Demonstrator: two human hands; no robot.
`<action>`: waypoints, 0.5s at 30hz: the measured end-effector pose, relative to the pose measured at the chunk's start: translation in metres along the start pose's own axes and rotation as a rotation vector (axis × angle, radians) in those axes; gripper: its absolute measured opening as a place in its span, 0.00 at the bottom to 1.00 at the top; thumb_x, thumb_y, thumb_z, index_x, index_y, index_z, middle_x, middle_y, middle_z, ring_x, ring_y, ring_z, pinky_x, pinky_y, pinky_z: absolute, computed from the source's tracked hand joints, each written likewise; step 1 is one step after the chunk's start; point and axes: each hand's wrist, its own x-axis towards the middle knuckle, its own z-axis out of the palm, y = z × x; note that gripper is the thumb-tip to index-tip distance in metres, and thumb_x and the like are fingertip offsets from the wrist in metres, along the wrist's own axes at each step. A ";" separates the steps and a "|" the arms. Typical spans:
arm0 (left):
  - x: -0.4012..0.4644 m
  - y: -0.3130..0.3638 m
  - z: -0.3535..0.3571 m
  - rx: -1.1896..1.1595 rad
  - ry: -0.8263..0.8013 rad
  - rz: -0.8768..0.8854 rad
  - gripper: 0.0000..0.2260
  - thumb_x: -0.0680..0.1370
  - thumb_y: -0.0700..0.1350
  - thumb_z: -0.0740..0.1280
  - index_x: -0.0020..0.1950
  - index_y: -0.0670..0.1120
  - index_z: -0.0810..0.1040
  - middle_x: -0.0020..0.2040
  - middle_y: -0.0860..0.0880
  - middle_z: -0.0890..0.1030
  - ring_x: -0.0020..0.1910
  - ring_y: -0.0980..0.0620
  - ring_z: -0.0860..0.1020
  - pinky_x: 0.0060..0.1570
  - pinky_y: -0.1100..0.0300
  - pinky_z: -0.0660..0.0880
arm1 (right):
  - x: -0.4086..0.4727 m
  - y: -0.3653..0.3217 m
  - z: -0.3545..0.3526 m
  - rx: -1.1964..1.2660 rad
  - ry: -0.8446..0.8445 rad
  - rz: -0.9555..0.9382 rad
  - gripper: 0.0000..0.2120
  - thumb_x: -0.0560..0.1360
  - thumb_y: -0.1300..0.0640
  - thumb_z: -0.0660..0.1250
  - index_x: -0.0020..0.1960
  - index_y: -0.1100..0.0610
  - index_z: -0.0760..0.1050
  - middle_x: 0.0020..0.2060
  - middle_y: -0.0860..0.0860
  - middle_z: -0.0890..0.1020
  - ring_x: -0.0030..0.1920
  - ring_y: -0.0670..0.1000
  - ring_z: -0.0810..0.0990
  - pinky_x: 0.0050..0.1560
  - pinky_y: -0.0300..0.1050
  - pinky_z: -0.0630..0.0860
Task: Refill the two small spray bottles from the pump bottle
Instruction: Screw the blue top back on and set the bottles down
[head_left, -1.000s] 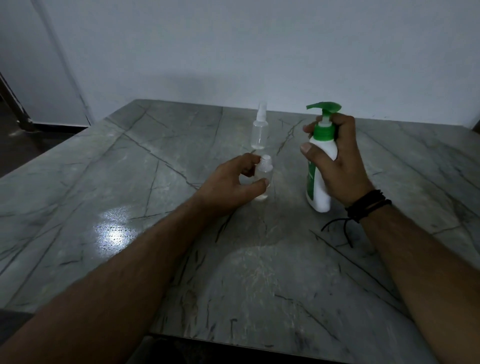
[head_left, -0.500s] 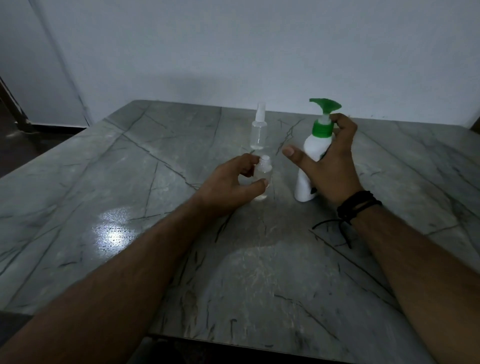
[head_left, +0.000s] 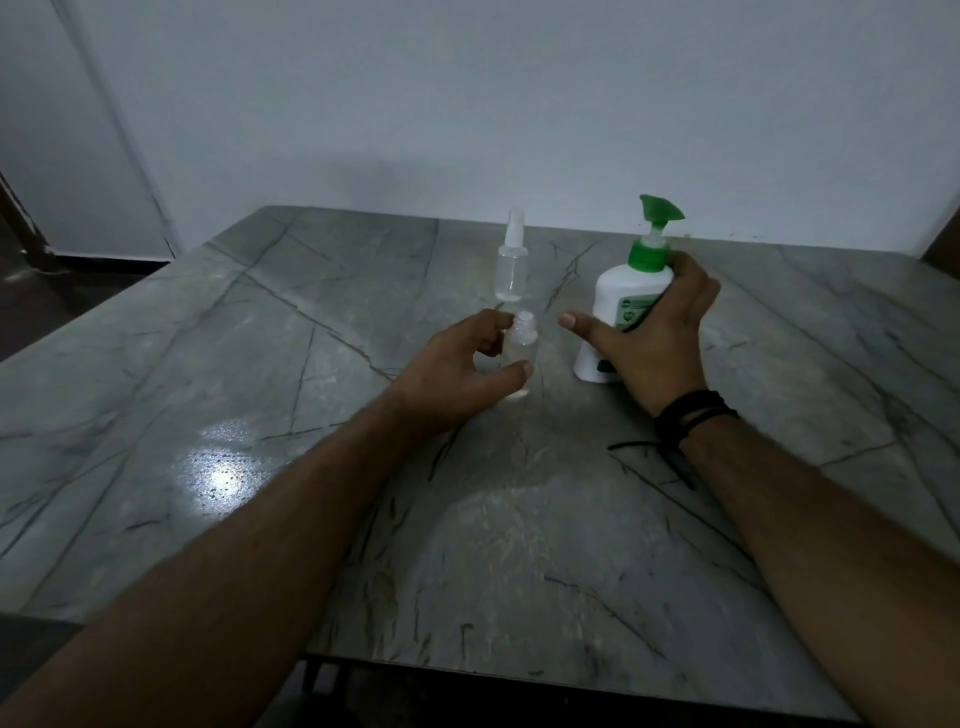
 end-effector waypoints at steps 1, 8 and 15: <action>-0.001 0.001 0.000 0.001 0.002 0.005 0.20 0.75 0.55 0.71 0.65 0.56 0.71 0.57 0.56 0.78 0.56 0.58 0.76 0.51 0.60 0.75 | -0.001 -0.001 -0.001 -0.001 -0.007 0.007 0.52 0.59 0.40 0.82 0.72 0.58 0.58 0.62 0.51 0.60 0.64 0.48 0.65 0.67 0.39 0.68; -0.008 0.007 -0.009 -0.129 0.090 0.010 0.21 0.71 0.50 0.66 0.65 0.53 0.72 0.56 0.50 0.77 0.54 0.54 0.77 0.51 0.58 0.76 | -0.005 -0.020 -0.025 -0.014 0.096 0.125 0.48 0.67 0.29 0.69 0.76 0.54 0.56 0.67 0.54 0.62 0.69 0.54 0.66 0.71 0.57 0.67; -0.015 0.003 -0.029 0.091 0.167 -0.063 0.10 0.75 0.43 0.67 0.55 0.50 0.80 0.49 0.52 0.80 0.45 0.57 0.78 0.40 0.64 0.73 | -0.035 -0.074 -0.055 -0.023 0.061 -0.107 0.20 0.75 0.52 0.73 0.62 0.57 0.70 0.57 0.53 0.71 0.47 0.43 0.73 0.48 0.31 0.72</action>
